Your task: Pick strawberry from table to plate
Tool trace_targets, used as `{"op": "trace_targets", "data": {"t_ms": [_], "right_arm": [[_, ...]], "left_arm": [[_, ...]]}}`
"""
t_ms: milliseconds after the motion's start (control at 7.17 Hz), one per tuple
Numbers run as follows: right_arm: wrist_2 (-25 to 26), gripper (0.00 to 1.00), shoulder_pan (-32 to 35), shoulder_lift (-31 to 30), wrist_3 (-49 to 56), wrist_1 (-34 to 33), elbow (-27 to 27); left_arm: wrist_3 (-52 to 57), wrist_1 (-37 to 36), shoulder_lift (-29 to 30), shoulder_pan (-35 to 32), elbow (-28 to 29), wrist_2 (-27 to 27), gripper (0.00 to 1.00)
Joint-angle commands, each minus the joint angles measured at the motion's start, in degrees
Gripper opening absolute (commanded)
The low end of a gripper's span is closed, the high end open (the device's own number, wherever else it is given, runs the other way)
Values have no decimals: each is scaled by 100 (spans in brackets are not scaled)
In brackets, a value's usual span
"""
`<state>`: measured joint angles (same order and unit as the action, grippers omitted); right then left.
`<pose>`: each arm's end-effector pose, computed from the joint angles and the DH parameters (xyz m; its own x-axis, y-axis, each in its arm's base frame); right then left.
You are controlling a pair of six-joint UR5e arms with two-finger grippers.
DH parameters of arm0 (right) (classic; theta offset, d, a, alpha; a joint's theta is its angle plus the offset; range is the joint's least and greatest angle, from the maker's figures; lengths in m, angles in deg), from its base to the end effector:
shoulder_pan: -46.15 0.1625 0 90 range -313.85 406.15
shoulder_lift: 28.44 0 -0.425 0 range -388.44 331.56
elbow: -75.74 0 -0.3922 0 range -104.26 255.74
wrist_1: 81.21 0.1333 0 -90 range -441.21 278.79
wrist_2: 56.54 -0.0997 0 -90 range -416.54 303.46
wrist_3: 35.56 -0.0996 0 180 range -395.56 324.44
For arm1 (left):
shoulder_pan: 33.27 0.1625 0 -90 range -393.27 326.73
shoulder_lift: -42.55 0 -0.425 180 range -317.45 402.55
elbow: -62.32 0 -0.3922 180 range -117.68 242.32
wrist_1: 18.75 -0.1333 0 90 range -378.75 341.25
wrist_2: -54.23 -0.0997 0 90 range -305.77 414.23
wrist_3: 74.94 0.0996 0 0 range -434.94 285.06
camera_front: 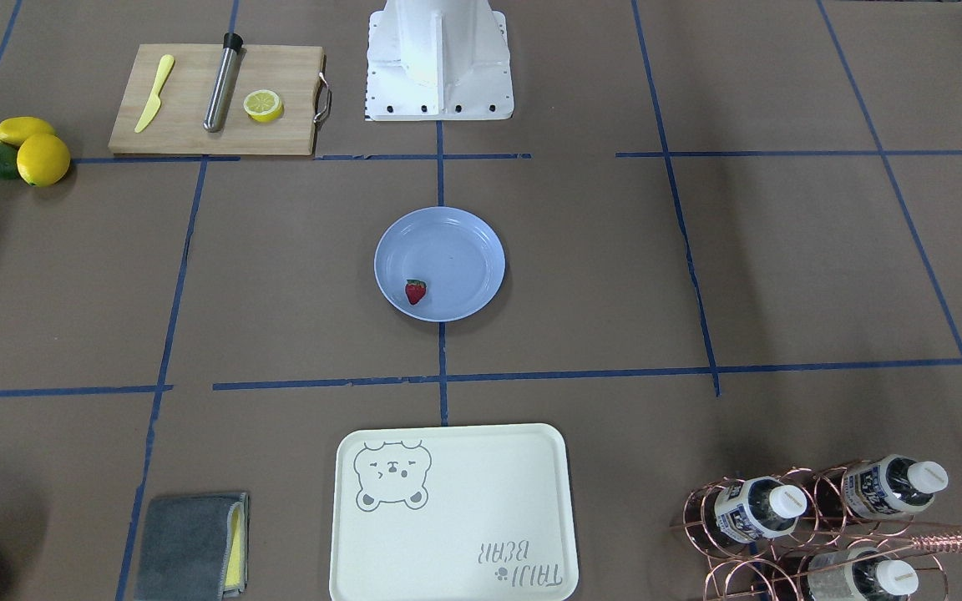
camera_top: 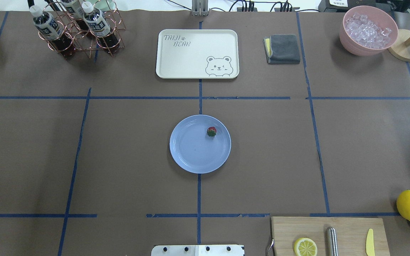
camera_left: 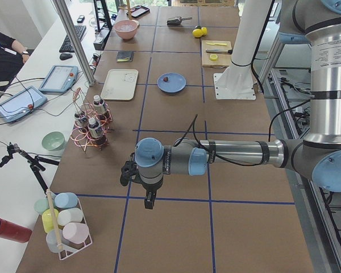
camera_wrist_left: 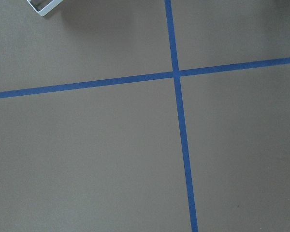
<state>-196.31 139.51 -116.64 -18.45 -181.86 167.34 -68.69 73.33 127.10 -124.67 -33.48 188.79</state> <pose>0.0862 -0.4914 0.6404 0.6279 -0.1633 0.7610 0.1325 0.9859 0.1022 -0.0745 -0.4528 0.6499 0.7114 0.1210 -0.6922 -0.0534 0.9915 0.1185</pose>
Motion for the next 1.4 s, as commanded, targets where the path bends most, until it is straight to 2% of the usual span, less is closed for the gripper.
{"op": "trace_targets", "data": {"t_ms": [0,1256], "right_arm": [[12,100,-1,-84,-49,641,-282],[-14,100,7,-13,-129,651,-248]], "left_arm": [[8,12,0,-9,0,0,100],[8,21,18,-44,0,-18,100]]}}
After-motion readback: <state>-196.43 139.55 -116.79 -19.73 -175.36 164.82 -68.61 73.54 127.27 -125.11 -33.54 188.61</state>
